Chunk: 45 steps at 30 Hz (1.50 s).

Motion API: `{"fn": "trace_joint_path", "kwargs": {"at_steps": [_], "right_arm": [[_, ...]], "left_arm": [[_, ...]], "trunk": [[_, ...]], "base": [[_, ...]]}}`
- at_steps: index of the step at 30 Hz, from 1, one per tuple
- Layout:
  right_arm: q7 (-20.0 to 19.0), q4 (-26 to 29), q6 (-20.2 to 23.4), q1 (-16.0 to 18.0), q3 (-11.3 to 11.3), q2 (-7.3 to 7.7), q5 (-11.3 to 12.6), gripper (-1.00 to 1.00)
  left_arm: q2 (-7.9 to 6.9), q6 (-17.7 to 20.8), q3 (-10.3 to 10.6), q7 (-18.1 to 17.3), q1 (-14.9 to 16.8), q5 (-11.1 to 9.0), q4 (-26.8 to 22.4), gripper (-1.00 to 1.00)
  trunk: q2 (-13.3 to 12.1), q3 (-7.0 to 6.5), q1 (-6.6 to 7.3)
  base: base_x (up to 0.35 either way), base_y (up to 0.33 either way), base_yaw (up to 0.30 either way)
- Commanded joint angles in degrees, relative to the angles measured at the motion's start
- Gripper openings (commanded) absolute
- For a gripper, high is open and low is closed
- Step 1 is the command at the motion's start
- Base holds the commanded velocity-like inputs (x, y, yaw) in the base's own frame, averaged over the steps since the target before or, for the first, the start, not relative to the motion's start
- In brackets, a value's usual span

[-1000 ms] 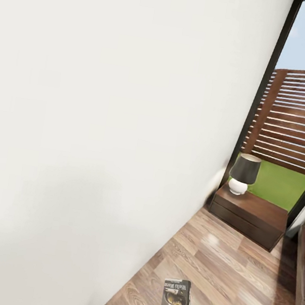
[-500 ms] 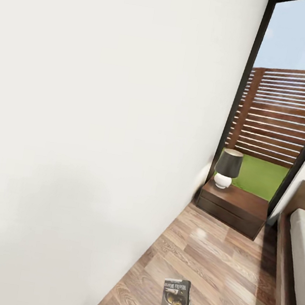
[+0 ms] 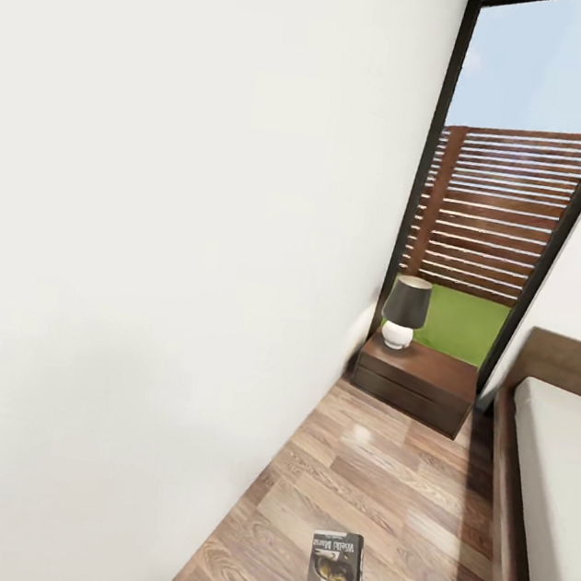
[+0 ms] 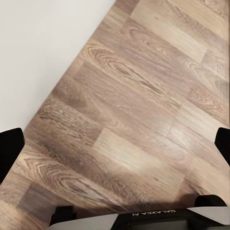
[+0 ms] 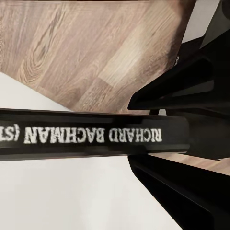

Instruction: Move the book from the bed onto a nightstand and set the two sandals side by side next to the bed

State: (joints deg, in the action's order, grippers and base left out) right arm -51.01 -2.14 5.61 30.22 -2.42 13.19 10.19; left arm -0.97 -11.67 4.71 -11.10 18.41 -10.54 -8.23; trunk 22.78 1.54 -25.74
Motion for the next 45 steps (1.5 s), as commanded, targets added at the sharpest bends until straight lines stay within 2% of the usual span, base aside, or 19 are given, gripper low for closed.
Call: {"fn": "trace_joint_path", "kwargs": {"at_steps": [1, 13, 22, 45], "right_arm": [[-0.23, -0.12, 0.54, 0.11, -0.21, 0.03, 0.62, -1.00], [-0.23, -0.13, 0.54, 0.11, -0.21, 0.03, 0.62, -1.00], [-0.23, -0.12, 0.54, 0.11, -0.22, 0.02, 0.62, -1.00], [-0.24, -0.14, 0.54, 0.11, -0.21, 0.01, 0.62, -1.00]], "left_arm": [[-0.04, -0.19, 0.48, -0.15, 0.05, -0.60, 0.05, 1.00], [-0.03, -0.19, 0.48, -0.15, 0.05, -0.60, 0.05, 1.00], [-0.04, -0.19, 0.48, -0.15, 0.05, -0.54, 0.05, 1.00], [-0.03, -0.19, 0.48, -0.15, 0.05, -0.54, 0.05, 1.00]], "trunk": [[0.14, 0.13, -0.04], [0.14, 0.13, -0.04], [0.14, 0.13, -0.04], [0.14, 0.13, -0.04]], "base": [[0.000, 0.000, -0.202], [0.001, 0.000, -0.202], [0.189, 0.000, -0.203], [0.005, 0.000, -0.234]]}}
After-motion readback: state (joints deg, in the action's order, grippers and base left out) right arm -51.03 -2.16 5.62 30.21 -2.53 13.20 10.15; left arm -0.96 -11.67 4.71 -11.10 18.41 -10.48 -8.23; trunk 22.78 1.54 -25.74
